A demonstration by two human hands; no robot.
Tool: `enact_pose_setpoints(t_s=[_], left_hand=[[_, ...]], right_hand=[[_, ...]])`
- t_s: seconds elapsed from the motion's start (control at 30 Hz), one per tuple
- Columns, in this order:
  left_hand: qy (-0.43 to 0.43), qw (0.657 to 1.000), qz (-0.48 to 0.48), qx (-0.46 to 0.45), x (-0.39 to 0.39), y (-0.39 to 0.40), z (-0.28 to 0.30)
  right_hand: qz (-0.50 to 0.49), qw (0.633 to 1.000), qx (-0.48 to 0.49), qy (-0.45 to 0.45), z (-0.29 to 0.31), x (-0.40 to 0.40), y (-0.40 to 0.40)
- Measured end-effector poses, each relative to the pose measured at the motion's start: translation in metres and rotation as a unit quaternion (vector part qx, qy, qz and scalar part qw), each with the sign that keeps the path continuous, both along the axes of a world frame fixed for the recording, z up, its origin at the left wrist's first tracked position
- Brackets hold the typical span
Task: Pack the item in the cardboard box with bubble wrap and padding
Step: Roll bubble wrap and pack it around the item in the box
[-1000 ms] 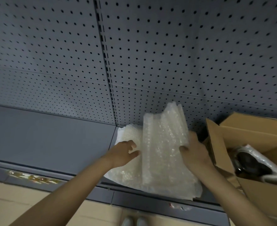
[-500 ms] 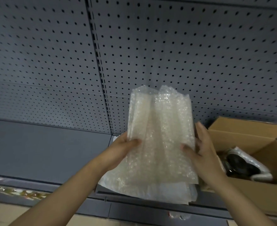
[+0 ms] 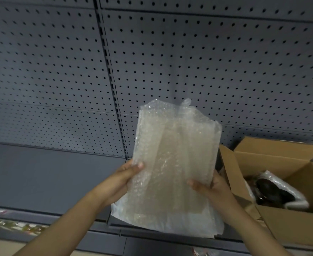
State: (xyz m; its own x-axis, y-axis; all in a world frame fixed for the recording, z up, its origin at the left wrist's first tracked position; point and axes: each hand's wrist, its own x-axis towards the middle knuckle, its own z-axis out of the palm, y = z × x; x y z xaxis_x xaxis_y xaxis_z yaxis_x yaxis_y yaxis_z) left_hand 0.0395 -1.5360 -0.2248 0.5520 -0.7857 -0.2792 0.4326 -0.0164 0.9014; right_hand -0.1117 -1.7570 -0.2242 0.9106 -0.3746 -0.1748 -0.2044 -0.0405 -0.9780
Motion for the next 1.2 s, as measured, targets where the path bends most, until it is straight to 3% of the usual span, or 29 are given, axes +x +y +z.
enact_pose_setpoints(t_s=[0.2, 0.33, 0.47, 0.57, 0.7, 0.87, 0.97, 1.1, 1.2], left_hand=[[-0.016, 0.998, 0.010, 0.053, -0.004, -0.003, 0.002], [-0.056, 0.998, 0.017, 0.039, -0.009, 0.001, 0.001], [-0.022, 0.998, 0.027, 0.055, -0.013, -0.004, 0.001], [0.000, 0.999, 0.015, 0.032, -0.017, -0.002, 0.001], [0.020, 0.999, -0.023, 0.019, -0.023, -0.003, 0.005], [0.022, 0.999, 0.027, 0.018, -0.028, -0.004, -0.003], [0.027, 0.998, 0.031, 0.040, -0.032, -0.004, -0.008], [-0.070, 0.995, -0.059, 0.045, -0.042, -0.007, 0.000], [-0.108, 0.991, 0.022, 0.072, -0.048, -0.020, 0.010]], right_hand=[[0.020, 0.997, 0.071, 0.002, 0.007, -0.005, 0.006], [0.029, 0.991, 0.130, -0.029, 0.014, -0.012, 0.009], [0.056, 0.994, 0.091, -0.015, 0.022, -0.018, 0.015], [0.011, 0.995, 0.097, -0.008, 0.019, -0.014, 0.011], [-0.055, 0.998, 0.016, 0.010, 0.010, -0.005, 0.011], [-0.123, 0.989, -0.075, -0.033, 0.005, 0.001, 0.017], [-0.145, 0.970, -0.194, 0.002, 0.006, 0.007, 0.022], [-0.129, 0.929, -0.346, 0.036, 0.005, 0.018, 0.035], [-0.129, 0.917, -0.373, 0.062, 0.010, 0.025, 0.044]])
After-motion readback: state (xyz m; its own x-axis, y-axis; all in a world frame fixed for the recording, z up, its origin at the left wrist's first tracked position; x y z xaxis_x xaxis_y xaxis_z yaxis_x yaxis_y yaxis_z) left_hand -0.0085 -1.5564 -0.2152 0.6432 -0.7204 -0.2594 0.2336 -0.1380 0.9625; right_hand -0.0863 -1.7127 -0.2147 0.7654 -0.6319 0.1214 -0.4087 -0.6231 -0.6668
